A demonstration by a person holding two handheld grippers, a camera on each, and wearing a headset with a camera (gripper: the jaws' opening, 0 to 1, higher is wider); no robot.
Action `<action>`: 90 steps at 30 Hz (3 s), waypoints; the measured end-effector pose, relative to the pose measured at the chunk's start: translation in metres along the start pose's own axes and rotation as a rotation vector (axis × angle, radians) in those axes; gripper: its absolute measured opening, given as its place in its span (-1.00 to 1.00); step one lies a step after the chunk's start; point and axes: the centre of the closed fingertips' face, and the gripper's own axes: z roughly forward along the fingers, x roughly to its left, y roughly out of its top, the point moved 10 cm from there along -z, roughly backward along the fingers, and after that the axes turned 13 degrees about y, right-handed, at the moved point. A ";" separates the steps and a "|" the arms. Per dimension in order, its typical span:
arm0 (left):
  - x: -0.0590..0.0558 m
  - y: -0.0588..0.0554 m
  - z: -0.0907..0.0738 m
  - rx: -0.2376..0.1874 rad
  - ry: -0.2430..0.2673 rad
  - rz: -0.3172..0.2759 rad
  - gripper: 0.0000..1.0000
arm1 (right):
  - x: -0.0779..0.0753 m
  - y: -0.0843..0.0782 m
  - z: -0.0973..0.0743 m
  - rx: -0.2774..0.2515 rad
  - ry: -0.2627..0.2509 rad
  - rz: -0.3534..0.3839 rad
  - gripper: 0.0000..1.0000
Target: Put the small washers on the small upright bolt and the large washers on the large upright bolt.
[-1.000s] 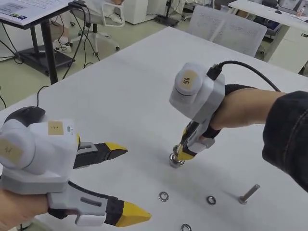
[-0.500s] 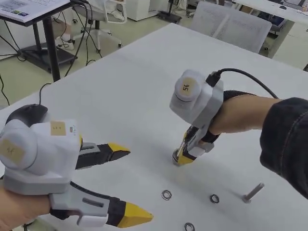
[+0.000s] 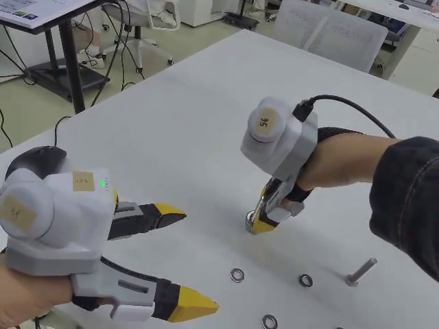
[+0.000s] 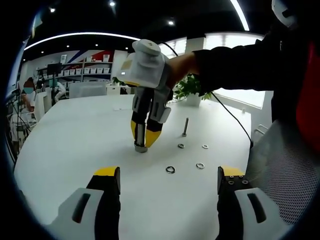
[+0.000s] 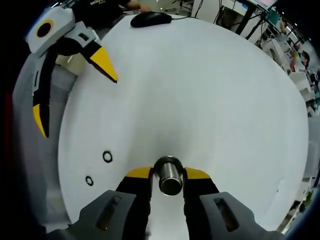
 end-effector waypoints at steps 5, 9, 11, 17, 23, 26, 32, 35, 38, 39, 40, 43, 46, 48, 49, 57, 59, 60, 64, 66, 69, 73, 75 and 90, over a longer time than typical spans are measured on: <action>0.000 0.000 0.000 0.002 0.000 0.000 0.59 | -0.001 -0.001 0.000 0.005 0.000 -0.006 -0.51; -0.001 0.000 0.001 0.003 -0.001 0.001 0.58 | -0.002 -0.001 -0.001 -0.002 0.003 -0.003 -0.48; -0.001 0.000 0.001 0.004 -0.002 0.002 0.58 | -0.003 -0.001 -0.001 -0.002 -0.002 -0.006 -0.47; -0.002 0.000 0.002 0.008 -0.005 0.002 0.58 | -0.004 -0.003 -0.002 -0.007 -0.007 -0.004 -0.44; -0.002 0.001 0.002 0.008 -0.007 0.003 0.57 | -0.003 -0.004 -0.004 -0.010 -0.009 0.002 -0.43; -0.002 0.001 0.003 0.010 -0.010 0.005 0.57 | -0.003 -0.006 -0.005 -0.011 -0.010 0.006 -0.43; -0.002 0.002 0.004 0.012 -0.017 0.010 0.57 | -0.002 -0.011 -0.007 -0.014 -0.014 0.017 -0.43; -0.003 0.002 0.004 0.014 -0.021 0.013 0.57 | 0.000 -0.013 -0.007 -0.015 -0.016 0.022 -0.43; -0.004 0.002 0.004 0.016 -0.026 0.016 0.56 | 0.001 -0.016 -0.008 -0.017 -0.016 0.027 -0.43; -0.004 0.003 0.004 0.016 -0.027 0.016 0.56 | 0.001 -0.016 -0.008 -0.017 -0.016 0.028 -0.43; -0.004 0.003 0.004 0.016 -0.028 0.016 0.56 | 0.002 -0.017 -0.009 -0.017 -0.016 0.030 -0.43; -0.004 0.003 0.004 0.016 -0.029 0.017 0.56 | 0.003 -0.017 -0.010 -0.021 -0.018 0.035 -0.43; -0.004 0.004 0.004 0.017 -0.031 0.019 0.56 | 0.006 -0.019 -0.011 -0.021 -0.019 0.039 -0.43; -0.004 0.004 0.004 0.017 -0.032 0.021 0.56 | 0.006 -0.021 -0.011 -0.020 -0.020 0.042 -0.43; -0.004 0.005 0.004 0.017 -0.033 0.022 0.56 | 0.007 -0.022 -0.011 -0.021 -0.021 0.044 -0.43; -0.004 0.007 0.003 0.017 -0.034 0.028 0.56 | 0.013 -0.029 -0.015 -0.036 -0.028 0.060 -0.43; -0.004 0.007 0.004 0.019 -0.033 0.030 0.56 | 0.015 -0.031 -0.015 -0.039 -0.029 0.066 -0.43; -0.005 0.007 0.004 0.018 -0.033 0.031 0.56 | 0.016 -0.033 -0.015 -0.040 -0.029 0.068 -0.43; -0.005 0.009 0.003 0.016 -0.033 0.034 0.56 | 0.020 -0.035 -0.015 -0.042 -0.031 0.073 -0.43; -0.005 0.009 0.004 0.016 -0.032 0.036 0.56 | 0.022 -0.036 -0.015 -0.047 -0.033 0.073 -0.43; -0.005 0.009 0.004 0.016 -0.032 0.039 0.55 | 0.027 -0.037 -0.015 -0.054 -0.035 0.074 -0.43; -0.006 0.009 0.004 0.017 -0.032 0.042 0.55 | 0.033 -0.039 -0.013 -0.061 -0.033 0.077 -0.43; -0.006 0.010 0.003 0.017 -0.032 0.044 0.55 | 0.037 -0.039 -0.013 -0.065 -0.032 0.077 -0.43; -0.007 0.013 -0.002 0.014 -0.028 0.056 0.54 | 0.060 -0.027 -0.003 -0.072 -0.008 0.049 -0.44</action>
